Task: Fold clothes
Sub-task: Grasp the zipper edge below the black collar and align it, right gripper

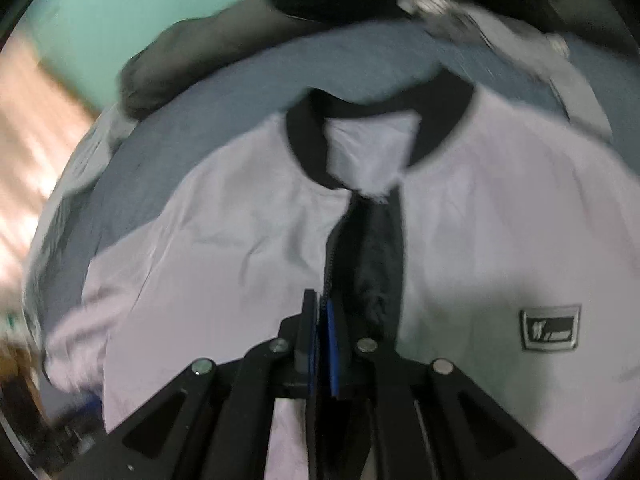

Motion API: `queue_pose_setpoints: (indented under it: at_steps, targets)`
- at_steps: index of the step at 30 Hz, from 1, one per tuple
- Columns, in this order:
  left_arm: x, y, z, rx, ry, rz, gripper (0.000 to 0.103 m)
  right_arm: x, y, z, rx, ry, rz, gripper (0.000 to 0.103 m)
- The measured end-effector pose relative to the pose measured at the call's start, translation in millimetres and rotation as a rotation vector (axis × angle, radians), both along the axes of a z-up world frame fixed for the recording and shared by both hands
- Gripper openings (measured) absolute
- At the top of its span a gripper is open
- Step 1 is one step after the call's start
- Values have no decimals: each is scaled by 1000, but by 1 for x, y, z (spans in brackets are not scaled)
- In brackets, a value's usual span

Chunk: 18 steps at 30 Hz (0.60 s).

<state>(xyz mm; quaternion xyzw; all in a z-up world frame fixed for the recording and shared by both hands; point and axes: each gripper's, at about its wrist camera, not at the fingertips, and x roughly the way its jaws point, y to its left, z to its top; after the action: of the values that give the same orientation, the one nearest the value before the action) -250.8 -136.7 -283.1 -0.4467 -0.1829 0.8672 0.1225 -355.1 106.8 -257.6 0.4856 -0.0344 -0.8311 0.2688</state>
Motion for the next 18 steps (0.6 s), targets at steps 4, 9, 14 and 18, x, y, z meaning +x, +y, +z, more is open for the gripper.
queue_pose_setpoints:
  at_steps: [4,9,14,18]
  targets:
    - [0,2,2,-3,6,0,51,10,-8,20,3,75,47,3]
    - [1,2,2,-1,5,-6,51,4,-18,33,79,157,41,3]
    - [3,0,2,3,3,-6,51,-19,5,-10,115,2,-64,3]
    - [3,-2,3,5,4,-6,51,-26,5,-33,104,-67,-82,3]
